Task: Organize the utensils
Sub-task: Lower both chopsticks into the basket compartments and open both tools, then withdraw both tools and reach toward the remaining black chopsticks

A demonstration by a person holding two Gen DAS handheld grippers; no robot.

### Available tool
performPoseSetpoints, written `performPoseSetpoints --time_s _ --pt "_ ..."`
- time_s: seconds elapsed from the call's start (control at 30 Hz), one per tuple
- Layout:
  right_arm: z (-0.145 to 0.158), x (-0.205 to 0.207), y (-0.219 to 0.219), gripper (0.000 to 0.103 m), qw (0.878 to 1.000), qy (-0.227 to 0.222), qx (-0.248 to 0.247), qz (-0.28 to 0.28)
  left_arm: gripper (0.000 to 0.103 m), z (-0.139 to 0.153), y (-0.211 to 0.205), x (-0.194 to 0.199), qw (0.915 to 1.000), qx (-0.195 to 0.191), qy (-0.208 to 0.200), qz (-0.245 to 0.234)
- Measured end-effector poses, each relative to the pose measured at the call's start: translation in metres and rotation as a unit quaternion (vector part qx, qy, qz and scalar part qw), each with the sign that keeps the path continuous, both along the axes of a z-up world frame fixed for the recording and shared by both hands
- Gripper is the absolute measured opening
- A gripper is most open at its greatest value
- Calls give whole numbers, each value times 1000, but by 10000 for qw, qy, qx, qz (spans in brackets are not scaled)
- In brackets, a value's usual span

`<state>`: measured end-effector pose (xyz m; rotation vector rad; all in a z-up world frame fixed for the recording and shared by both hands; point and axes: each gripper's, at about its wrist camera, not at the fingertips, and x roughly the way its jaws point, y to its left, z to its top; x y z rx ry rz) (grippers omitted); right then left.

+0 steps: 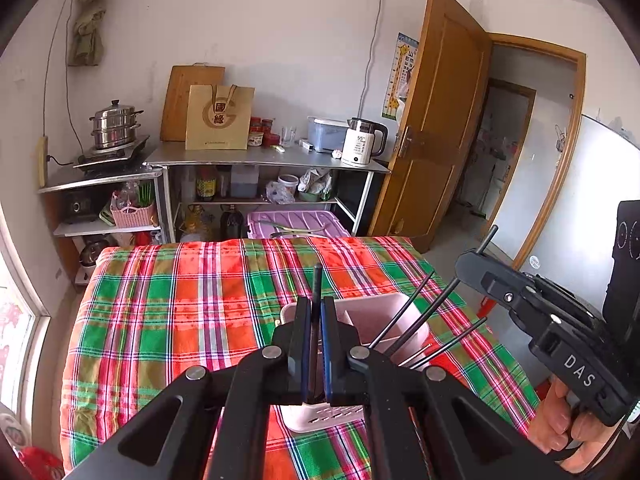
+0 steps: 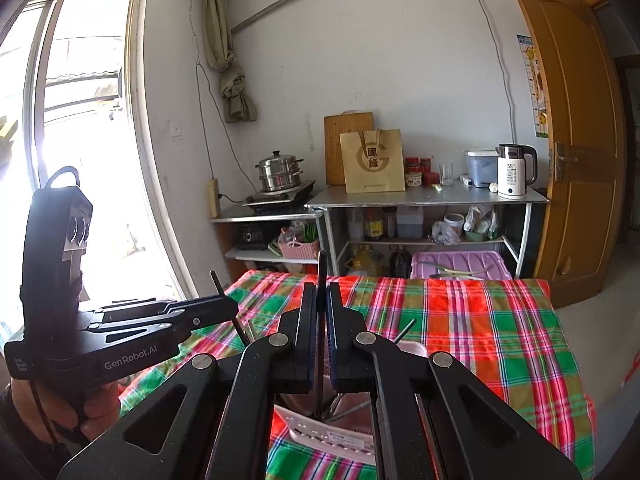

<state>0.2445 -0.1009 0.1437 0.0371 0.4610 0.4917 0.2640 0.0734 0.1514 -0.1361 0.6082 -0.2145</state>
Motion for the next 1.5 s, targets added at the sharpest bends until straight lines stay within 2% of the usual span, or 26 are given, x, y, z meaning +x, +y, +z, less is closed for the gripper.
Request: performPoseSetpoints --time_s 0.17,0.27,0.33,0.5,0.63,0.83,1.0,1.13,1.33,1.5 --pt "-14 1 2 5 9994 285 -174 43 4 -9 -4 -2 9999 101 114 -27" --pt "-13 -4 -1 6 9994 275 -216 56 5 -9 -2 -7 9999 93 104 -8" --pt "-9 -9 -3 11 9995 210 -212 60 7 -8 -2 -11 9999 124 91 29" --pt "1 -32 -16 14 9999 1 -153 30 23 -4 0 -34 9995 188 -123 202" --pt "3 -53 -29 26 9999 -62 -79 -14 40 3 1 -63 9986 195 -385 319" --pt "-7 -92 -48 28 9998 -83 -152 -58 47 -1 -7 -112 9967 229 -594 503" --pt "-22 -124 -71 28 9998 14 -97 -191 48 -24 -21 -147 9965 329 -523 559" --pt "-42 -146 -89 39 9992 270 11 -287 48 -48 -34 -168 9967 422 -391 572" --pt "-71 -174 -104 40 9977 583 -11 -345 48 -85 -53 -193 9978 463 -180 446" --pt "-91 -194 -112 39 9964 732 -76 -419 48 -104 -63 -208 9985 409 -60 367"
